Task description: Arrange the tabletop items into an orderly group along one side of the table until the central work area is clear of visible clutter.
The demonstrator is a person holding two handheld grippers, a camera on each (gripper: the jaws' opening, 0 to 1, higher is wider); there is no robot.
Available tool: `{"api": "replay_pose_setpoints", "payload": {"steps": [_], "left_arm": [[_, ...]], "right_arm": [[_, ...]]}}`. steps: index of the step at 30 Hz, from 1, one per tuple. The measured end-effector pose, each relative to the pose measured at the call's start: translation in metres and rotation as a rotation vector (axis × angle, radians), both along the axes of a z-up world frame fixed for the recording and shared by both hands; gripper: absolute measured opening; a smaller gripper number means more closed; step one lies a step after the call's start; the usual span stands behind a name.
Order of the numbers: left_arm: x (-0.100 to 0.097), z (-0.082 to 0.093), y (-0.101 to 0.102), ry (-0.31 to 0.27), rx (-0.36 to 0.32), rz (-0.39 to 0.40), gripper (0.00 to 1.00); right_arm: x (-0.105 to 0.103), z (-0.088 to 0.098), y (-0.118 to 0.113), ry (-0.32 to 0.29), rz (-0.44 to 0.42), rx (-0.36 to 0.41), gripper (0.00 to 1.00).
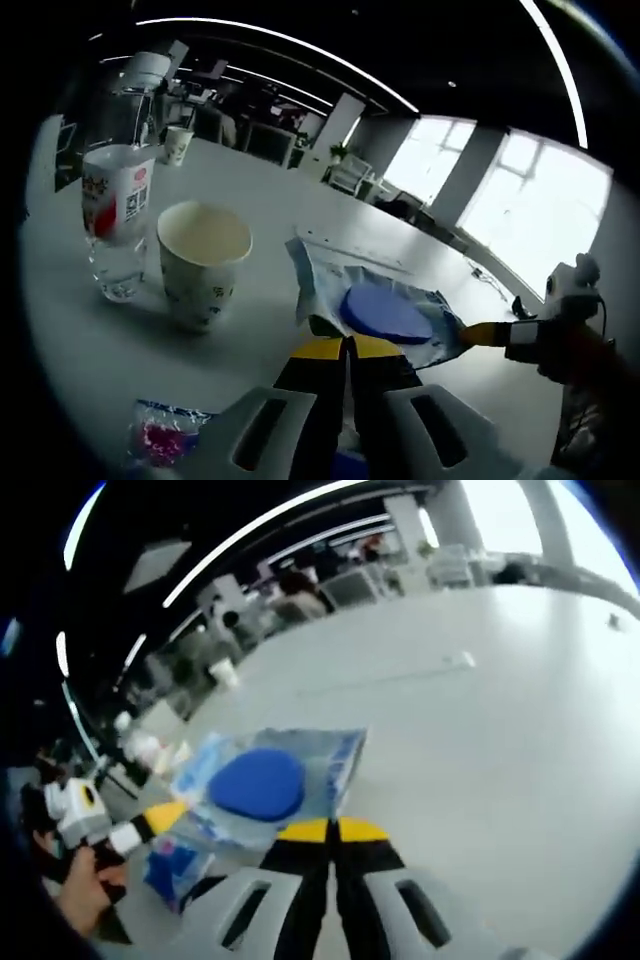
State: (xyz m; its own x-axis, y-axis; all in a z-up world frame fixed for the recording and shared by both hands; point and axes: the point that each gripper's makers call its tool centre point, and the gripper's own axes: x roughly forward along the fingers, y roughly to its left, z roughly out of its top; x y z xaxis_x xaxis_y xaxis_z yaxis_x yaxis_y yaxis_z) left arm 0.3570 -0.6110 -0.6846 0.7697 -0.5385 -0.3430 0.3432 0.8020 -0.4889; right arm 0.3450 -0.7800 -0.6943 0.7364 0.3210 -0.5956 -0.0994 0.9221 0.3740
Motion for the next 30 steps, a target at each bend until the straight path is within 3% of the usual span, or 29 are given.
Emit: {"api": "replay_pose_setpoints", "payload": {"steps": [16, 17, 30], "left_arm": [[0.003, -0.022, 0.007, 0.058, -0.005, 0.059, 0.00], [0.002, -0.026, 0.009, 0.089, 0.005, 0.067, 0.00], [0.003, -0.044, 0.014, 0.144, 0.064, 0.106, 0.00]], "right_arm": [[0.013, -0.020, 0.006, 0.035, 0.022, 0.019, 0.00], [0.014, -0.020, 0.007, 0.029, 0.027, 0.025, 0.00], [0.015, -0.033, 0.011, 0.053, 0.042, 0.049, 0.00]]}}
